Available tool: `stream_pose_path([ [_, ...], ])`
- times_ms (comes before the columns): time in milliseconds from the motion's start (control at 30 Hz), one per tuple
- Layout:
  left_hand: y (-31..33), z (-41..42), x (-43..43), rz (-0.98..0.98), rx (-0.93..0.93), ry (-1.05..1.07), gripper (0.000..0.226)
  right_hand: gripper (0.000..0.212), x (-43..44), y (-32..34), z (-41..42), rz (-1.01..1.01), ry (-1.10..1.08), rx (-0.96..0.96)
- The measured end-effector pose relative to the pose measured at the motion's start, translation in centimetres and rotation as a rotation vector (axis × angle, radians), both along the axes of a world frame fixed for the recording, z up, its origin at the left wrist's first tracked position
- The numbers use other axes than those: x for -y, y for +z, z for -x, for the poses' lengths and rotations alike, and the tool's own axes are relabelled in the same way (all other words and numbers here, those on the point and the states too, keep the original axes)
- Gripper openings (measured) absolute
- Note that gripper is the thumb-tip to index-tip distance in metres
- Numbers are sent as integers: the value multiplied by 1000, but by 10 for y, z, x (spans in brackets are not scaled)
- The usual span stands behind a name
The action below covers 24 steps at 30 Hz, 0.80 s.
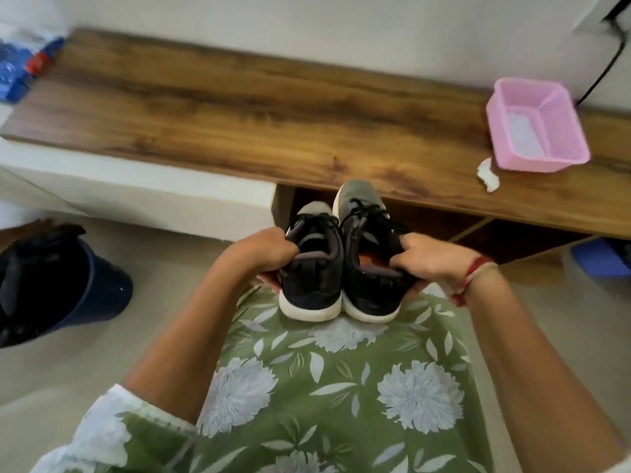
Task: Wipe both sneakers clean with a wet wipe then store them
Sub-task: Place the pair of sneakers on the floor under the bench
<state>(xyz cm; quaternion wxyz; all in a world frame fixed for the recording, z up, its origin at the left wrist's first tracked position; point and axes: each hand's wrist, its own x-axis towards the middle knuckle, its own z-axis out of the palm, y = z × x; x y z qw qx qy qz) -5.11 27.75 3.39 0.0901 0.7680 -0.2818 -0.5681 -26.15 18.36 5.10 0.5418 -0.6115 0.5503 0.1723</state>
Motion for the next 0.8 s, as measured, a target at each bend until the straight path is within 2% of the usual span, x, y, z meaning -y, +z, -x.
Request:
stream_pose_path([
  [133, -12, -12, -9, -41, -65, -9, 21, 4, -7, -1, 0, -36, 32, -38],
  [267, -23, -24, -14, -43, -41, -24, 22, 11, -15, -15, -6, -117, 5, -34],
  [400, -36, -22, -7, -7, 3, 19, 24, 12, -2, -36, -17, -111, -31, -40],
  [500, -53, -17, 4, 46, 44, 22, 25, 19, 14, -61, -21, -118, -65, -52],
  [667, -101, -8, 18, 48, 173, -29, 12, 9, 28, -112, -22, -141, -113, -32],
  [733, -131, -8, 23, 40, 211, -23, 16, 17, 34, -141, -24, -133, -167, -23],
  [800, -161, -9, 28, 39, 180, 49, 22, 19, 39, -172, -27, -40, -102, -49],
])
